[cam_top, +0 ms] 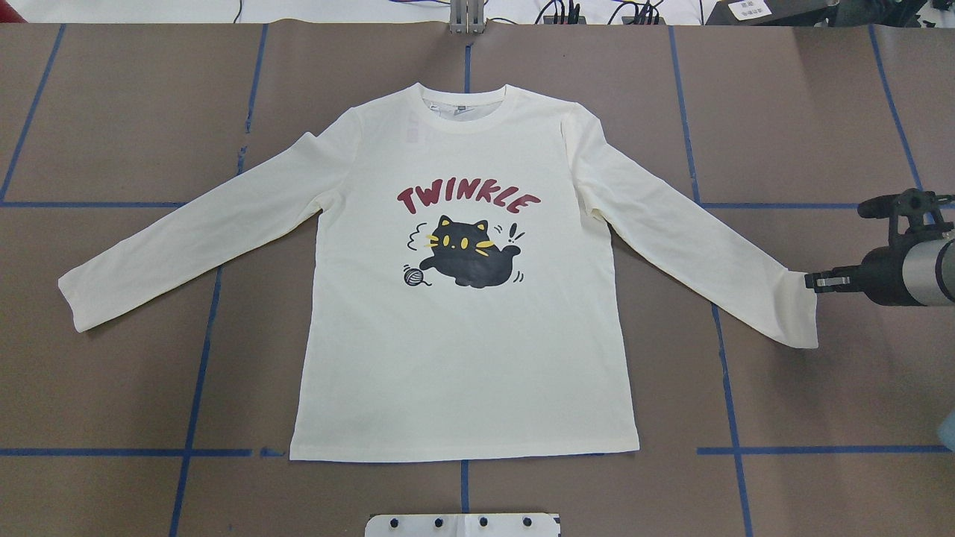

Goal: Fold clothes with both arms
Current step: 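Fold the held sleeve across the shirt chest toward the other sleeve, release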

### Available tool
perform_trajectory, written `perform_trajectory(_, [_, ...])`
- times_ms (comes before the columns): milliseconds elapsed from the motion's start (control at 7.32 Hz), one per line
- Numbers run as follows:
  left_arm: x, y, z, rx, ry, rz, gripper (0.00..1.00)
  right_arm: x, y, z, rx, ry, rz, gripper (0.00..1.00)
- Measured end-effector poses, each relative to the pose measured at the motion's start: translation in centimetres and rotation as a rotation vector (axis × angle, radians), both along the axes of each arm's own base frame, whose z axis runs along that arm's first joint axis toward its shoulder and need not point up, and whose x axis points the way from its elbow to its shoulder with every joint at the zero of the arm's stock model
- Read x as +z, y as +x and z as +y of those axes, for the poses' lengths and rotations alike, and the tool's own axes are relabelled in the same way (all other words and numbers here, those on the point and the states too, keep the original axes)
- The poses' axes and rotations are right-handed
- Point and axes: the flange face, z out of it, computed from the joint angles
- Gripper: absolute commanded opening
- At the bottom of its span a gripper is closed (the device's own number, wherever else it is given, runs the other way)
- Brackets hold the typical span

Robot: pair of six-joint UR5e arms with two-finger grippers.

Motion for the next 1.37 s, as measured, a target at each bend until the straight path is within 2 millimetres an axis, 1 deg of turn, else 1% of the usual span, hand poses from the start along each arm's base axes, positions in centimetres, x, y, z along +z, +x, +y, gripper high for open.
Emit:
perform_trajectory(273, [0.1,0.0,0.0,-0.002,-0.003,0.001,1.00,-10.1,-3.7,-4.9,0.022,-0.037,0.037,0.00])
perform_trajectory(410, [0.2,0.0,0.0,-0.002,-0.005,0.001,1.00,-15.6,-5.5,-7.5,0.033,-0.057,0.055,0.00])
perform_trajectory(683, [0.4,-0.1,0.0,-0.005,-0.011,0.002,1.00,-27.5,-9.0,-12.2,0.061,-0.062,0.076,0.00])
perform_trajectory(820, [0.5,-0.2,0.0,-0.007,-0.015,0.002,1.00,-33.0,-10.8,-14.5,0.077,-0.033,0.067,0.00])
perform_trajectory(956, [0.6,-0.3,0.0,-0.010,-0.017,0.002,1.00,-38.6,-13.2,-17.3,0.093,-0.004,0.055,0.00])
perform_trajectory(1093, [0.6,-0.4,0.0,-0.013,-0.018,0.002,1.00,-43.6,-15.8,-20.0,0.107,0.006,0.046,0.00])
perform_trajectory(1230, [0.6,-0.5,0.0,-0.015,-0.019,0.002,1.00,-47.2,-19.2,-22.0,0.124,0.010,0.038,0.00])
perform_trajectory(1366, [0.7,-0.6,0.0,-0.017,-0.021,0.003,1.00,-49.3,-24.2,-22.9,0.152,0.029,0.039,0.00])
